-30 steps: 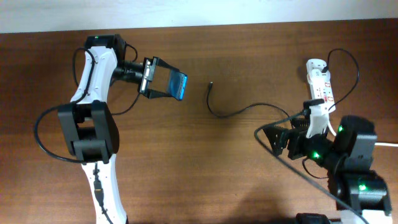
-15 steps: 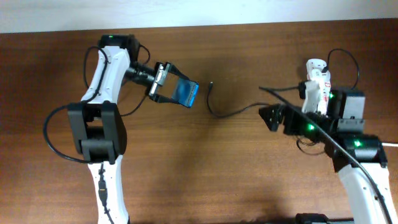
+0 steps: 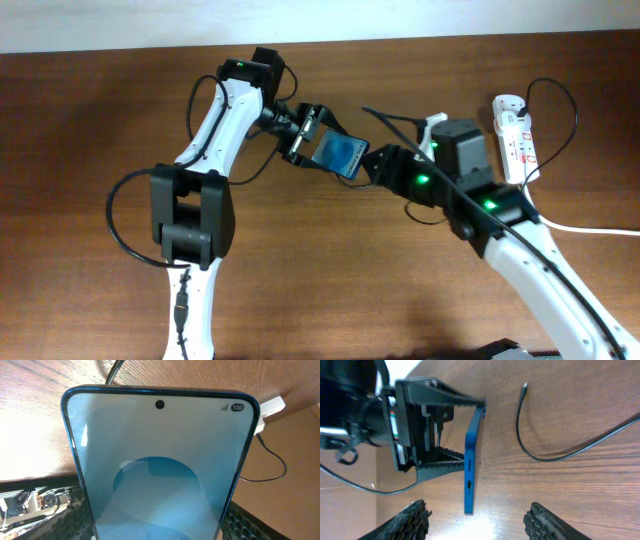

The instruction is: Plug charger to phone and switch on socket

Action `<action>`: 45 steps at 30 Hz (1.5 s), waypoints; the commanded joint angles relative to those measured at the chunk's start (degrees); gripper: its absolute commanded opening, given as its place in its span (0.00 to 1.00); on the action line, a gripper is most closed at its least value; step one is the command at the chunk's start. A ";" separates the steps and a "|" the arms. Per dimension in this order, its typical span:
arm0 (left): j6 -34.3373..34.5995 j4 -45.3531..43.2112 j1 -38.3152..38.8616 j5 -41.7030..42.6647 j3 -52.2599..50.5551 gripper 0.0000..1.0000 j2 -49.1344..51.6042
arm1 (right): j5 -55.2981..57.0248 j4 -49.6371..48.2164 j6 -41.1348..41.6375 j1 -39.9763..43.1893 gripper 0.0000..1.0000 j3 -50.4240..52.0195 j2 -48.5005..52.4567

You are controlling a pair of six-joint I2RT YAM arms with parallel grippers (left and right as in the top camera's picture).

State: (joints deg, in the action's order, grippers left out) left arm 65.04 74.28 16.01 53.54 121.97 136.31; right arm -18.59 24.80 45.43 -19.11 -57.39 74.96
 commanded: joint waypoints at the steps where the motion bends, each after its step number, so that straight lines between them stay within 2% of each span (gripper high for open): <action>1: 1.60 -0.07 0.72 1.49 1.18 0.00 -0.35 | 1.20 -2.56 2.01 -1.92 0.66 -1.05 4.20; 3: 1.62 -0.09 1.01 1.49 1.18 0.00 -0.35 | 0.85 -4.85 2.01 -1.95 0.62 -1.05 6.62; 5: 1.62 -0.04 1.60 1.51 1.18 0.00 -0.35 | 0.87 -7.61 2.01 -1.95 0.55 -1.05 8.87; 7: 1.86 -0.04 2.19 1.51 1.18 0.00 -0.35 | 0.90 -10.21 2.01 -2.01 0.44 -1.05 10.16; 11: 2.45 0.15 2.97 1.55 1.18 0.00 -0.35 | 1.49 -12.66 1.77 -3.54 0.33 -1.05 12.17; 15: 2.45 0.31 3.45 1.68 1.18 0.00 -0.35 | 1.53 -12.87 1.57 -3.85 0.24 -1.05 14.78; 17: 2.45 0.31 3.45 1.68 1.18 0.00 -0.35 | 2.12 -12.90 1.57 -3.85 0.23 -1.05 14.78; 23: 2.45 0.31 3.43 1.68 1.18 0.00 -0.35 | 2.62 -12.90 1.60 -3.85 0.05 -1.05 14.78; 25: 2.45 0.31 3.43 1.68 1.18 0.01 -0.35 | 2.60 -13.03 1.60 -3.85 0.04 -1.05 14.78; 26: 2.45 0.28 3.43 1.68 1.18 0.11 -0.35 | 2.58 -13.18 1.62 -3.82 0.04 -1.05 14.78; 28: 2.45 0.24 3.43 1.66 1.18 0.61 -0.35 | 2.54 -13.27 1.62 -3.63 0.04 -1.05 14.51; 30: 2.43 0.11 3.32 1.66 1.18 0.89 -0.35 | 2.58 -13.29 1.62 -3.63 0.04 -1.07 13.75; 31: 2.43 0.09 3.32 1.66 1.18 0.98 -0.35 | 2.51 -13.29 1.62 -3.37 0.04 -1.07 13.20; 37: 1.70 -3.80 3.32 -1.07 1.18 0.99 -0.35 | -2.99 -12.81 1.86 2.03 0.04 -1.07 11.52; 39: -3.78 -8.20 3.19 -0.35 1.18 0.99 -0.35 | -6.25 -12.63 1.86 4.33 0.04 -1.07 11.06; 41: -14.36 -14.62 2.08 5.33 1.18 0.99 -0.35 | -10.88 -12.66 2.05 8.39 0.04 -1.07 9.01; 43: -14.86 -19.50 0.59 10.91 1.18 0.99 -0.35 | -13.92 -12.63 2.75 11.76 0.04 -1.07 6.67; 45: -14.86 -28.11 -1.14 18.29 1.18 0.99 -0.35 | -15.85 -12.81 5.22 14.88 0.04 -1.07 3.67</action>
State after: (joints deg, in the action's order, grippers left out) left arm 53.63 51.83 17.41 61.23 122.21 136.31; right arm -29.34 12.86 48.31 -7.09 -57.43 83.50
